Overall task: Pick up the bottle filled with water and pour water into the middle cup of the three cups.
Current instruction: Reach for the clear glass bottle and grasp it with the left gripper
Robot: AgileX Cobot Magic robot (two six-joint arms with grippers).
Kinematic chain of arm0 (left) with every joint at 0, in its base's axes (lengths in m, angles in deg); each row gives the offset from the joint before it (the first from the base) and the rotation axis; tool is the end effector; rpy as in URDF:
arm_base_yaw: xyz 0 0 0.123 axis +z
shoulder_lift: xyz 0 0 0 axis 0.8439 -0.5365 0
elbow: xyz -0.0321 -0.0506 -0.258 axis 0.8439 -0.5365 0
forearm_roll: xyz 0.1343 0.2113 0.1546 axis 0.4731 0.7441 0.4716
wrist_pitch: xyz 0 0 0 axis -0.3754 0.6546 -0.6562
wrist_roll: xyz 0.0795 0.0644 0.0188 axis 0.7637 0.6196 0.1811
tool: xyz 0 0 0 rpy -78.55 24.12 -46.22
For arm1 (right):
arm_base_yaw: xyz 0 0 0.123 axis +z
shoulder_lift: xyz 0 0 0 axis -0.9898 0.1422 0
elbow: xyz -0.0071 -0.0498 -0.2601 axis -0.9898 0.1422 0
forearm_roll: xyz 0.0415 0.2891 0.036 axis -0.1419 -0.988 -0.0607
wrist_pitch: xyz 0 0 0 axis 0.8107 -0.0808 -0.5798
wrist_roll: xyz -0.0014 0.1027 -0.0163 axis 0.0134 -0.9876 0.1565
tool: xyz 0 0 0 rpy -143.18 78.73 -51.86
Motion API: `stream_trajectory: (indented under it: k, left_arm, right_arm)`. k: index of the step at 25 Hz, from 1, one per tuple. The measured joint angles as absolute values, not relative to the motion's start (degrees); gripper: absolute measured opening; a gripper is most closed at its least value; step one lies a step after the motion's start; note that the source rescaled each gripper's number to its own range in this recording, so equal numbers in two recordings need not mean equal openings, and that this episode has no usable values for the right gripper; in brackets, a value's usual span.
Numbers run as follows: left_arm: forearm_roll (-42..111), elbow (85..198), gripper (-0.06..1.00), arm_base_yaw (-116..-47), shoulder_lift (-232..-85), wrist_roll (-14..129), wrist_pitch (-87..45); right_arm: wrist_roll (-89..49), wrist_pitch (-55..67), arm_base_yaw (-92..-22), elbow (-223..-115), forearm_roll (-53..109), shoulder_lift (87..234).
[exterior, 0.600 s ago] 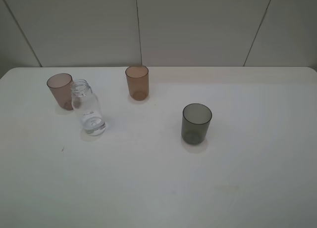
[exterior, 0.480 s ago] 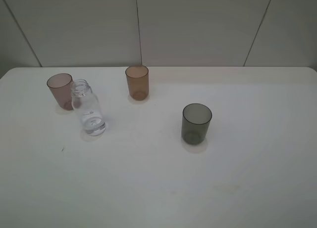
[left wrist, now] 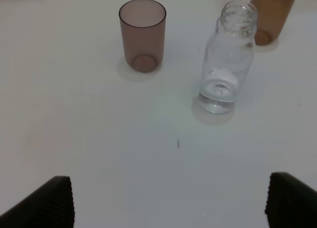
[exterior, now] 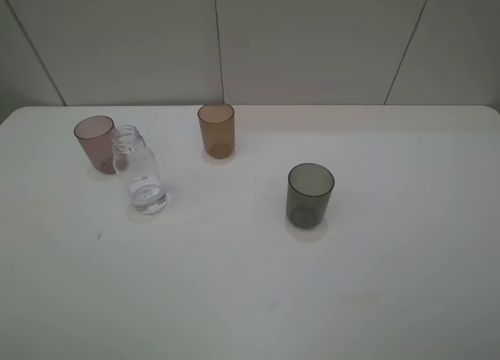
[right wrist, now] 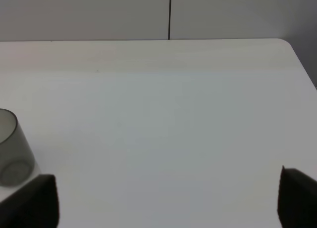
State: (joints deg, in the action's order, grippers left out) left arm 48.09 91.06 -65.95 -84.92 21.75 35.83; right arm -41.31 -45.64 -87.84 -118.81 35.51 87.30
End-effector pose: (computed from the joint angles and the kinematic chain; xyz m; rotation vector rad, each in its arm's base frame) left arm 0.0626 -0.0093 0.2941 0.1162 2.0291 -0.1126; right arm 0.0611 -0.0065 0.2987 0.0806 2.0238 -0.0823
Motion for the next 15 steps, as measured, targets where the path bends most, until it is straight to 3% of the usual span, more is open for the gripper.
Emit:
stream_trajectory:
  k: [15]
  left_arm:
    - [48.1,91.1,1.0,-66.0,-84.9,21.7,35.8]
  right_arm:
    - [-41.3,-45.6,-87.8,-118.8,35.5,87.3]
